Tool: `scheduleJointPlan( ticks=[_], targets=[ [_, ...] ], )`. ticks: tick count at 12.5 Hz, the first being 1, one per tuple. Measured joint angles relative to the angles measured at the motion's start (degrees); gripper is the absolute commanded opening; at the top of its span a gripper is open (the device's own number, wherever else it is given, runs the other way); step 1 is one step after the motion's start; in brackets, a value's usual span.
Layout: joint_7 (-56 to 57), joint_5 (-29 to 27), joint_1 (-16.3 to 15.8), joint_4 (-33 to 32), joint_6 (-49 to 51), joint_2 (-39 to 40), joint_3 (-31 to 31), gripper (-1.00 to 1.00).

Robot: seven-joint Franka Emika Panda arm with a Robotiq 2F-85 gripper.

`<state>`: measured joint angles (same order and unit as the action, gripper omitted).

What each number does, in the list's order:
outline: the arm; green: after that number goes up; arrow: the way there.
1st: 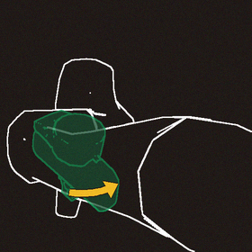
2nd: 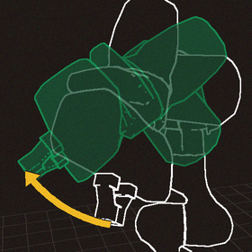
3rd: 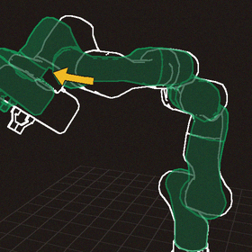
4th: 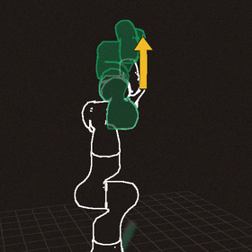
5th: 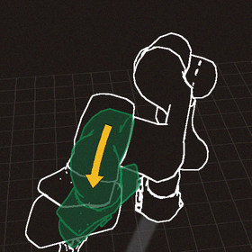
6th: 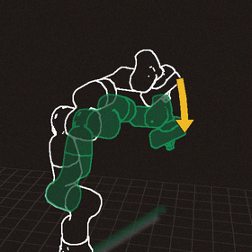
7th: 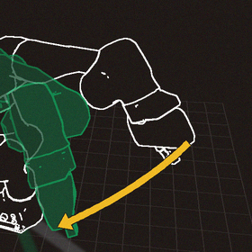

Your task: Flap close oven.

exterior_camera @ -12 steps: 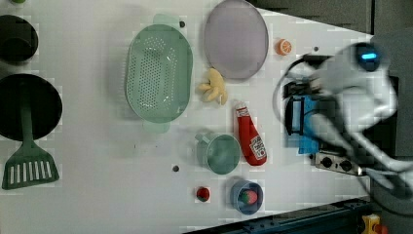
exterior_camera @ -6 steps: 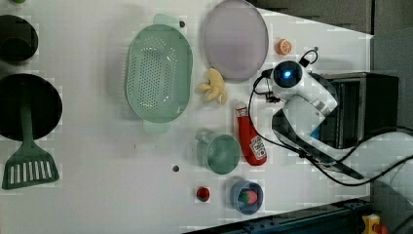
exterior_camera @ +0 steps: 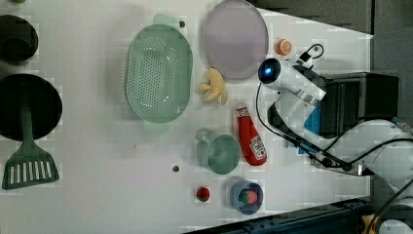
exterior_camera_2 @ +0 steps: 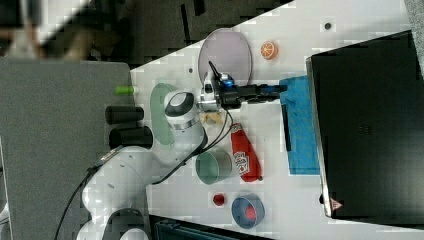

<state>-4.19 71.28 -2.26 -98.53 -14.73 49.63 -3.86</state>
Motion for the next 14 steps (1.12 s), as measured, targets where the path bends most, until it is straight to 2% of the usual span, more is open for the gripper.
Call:
scheduleJointPlan(
  ticks=[2,3,9,14],
  targets=[
    [-1.67,0.56,0.08,0.0,1.16,2.15,0.77,1.0],
    [-2.09,1.29,0.14,0.11,0.85,3.05,0.96,0.92],
    [-2.96,3.3,-1.1,1.23,2.67,4.67,0.1,-0.5],
    [-3.08,3.36,-1.0,2.07,3.78,4.62,0.63,-0.54]
  ],
)
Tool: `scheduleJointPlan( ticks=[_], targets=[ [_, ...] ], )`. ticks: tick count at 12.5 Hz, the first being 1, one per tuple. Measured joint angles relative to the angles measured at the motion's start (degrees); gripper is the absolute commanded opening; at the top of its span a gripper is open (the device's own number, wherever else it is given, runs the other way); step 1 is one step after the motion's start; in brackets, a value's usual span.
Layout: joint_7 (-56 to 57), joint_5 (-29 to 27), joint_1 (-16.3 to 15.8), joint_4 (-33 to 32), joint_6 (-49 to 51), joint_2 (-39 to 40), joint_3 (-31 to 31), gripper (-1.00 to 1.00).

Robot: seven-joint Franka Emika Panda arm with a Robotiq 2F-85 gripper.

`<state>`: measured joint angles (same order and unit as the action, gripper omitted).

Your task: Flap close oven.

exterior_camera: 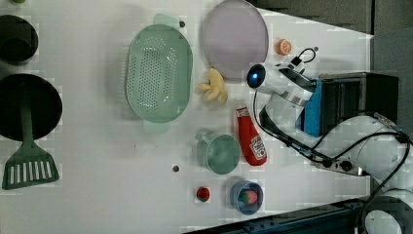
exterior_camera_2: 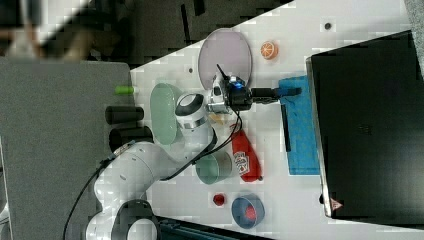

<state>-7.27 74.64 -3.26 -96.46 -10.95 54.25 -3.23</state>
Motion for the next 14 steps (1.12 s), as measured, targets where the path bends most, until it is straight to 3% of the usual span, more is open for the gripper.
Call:
scheduleJointPlan(
  ticks=[3,5,9,14],
  targets=[
    [0.01,-3.3,0.17,-1.45,-4.47,-2.07,0.98,-0.54],
    [1.06,-8.39,2.28,-5.26,-11.13,-8.2,1.19,-0.54],
    [10.29,-20.14,12.16,-14.16,-29.4,-22.72,1.04,-0.54],
    [31.49,-38.55,24.25,-14.77,-42.57,-29.4,2.61,-0.54]
  ],
)
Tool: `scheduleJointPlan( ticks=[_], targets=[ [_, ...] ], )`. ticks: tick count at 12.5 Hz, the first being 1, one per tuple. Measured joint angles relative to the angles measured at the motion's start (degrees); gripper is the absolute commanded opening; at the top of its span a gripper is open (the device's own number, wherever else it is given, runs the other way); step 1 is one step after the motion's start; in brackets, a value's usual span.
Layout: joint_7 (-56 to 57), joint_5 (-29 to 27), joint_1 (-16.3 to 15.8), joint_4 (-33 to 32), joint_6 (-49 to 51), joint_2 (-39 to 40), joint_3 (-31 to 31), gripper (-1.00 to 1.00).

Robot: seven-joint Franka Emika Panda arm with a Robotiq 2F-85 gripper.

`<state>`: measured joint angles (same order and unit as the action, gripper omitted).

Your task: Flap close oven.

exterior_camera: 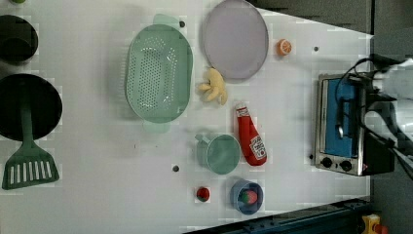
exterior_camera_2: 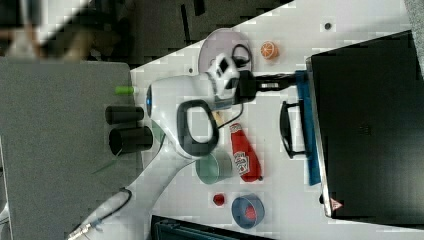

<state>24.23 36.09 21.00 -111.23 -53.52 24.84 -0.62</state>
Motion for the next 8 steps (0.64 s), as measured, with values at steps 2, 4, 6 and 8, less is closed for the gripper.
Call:
scheduleJointPlan(
  ticks=[2,4,6,8],
  targets=[
    [7.33,-7.74,1.76,0.11,-1.48,-0.24,-0.09,-0.54],
    [11.81,-8.9,1.93,0.5,-0.34,0.24,-0.87,-0.47],
    [14.63,-10.21,2.18,0.78,-0.06,0.63,-1.24,-0.06],
    [16.09,-12.09,2.48,0.73,1.85,0.57,-1.46,0.39]
  ],
)
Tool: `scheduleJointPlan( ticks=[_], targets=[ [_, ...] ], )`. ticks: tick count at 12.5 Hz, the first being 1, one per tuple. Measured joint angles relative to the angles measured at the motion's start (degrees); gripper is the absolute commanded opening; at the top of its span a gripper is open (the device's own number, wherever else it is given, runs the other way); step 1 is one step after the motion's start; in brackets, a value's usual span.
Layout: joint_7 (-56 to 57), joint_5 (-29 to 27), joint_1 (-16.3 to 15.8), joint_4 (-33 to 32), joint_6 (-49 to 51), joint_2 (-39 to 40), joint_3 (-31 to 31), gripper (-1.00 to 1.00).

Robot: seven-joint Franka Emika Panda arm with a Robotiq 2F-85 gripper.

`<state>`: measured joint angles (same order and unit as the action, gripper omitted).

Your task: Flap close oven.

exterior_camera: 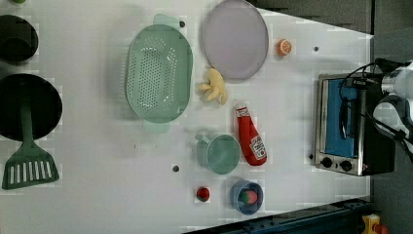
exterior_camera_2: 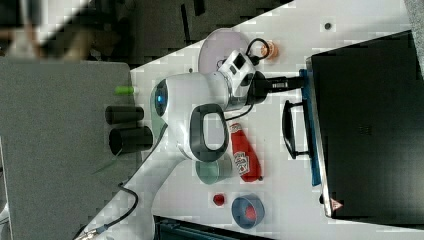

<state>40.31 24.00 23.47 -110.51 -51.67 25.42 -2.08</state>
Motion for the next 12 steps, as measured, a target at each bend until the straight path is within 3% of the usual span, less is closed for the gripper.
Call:
scheduleJointPlan(
  ticks=[3,5,9,10,12],
  targets=[
    [0.14,-1.16,0.04,0.0,9.06,-1.75,-2.36,1.0],
    [0.08,-6.55,1.05,0.0,16.7,-4.99,-5.55,1.0],
    [-10.04,-26.35,0.66,1.62,31.28,-16.43,-10.54,1.0],
    [-12.84,-28.79,0.06,1.96,33.73,-19.96,-11.07,1.0],
    [-16.73,-28.48,-0.38,2.24,36.5,-27.25,-12.69,1.0]
  ],
)
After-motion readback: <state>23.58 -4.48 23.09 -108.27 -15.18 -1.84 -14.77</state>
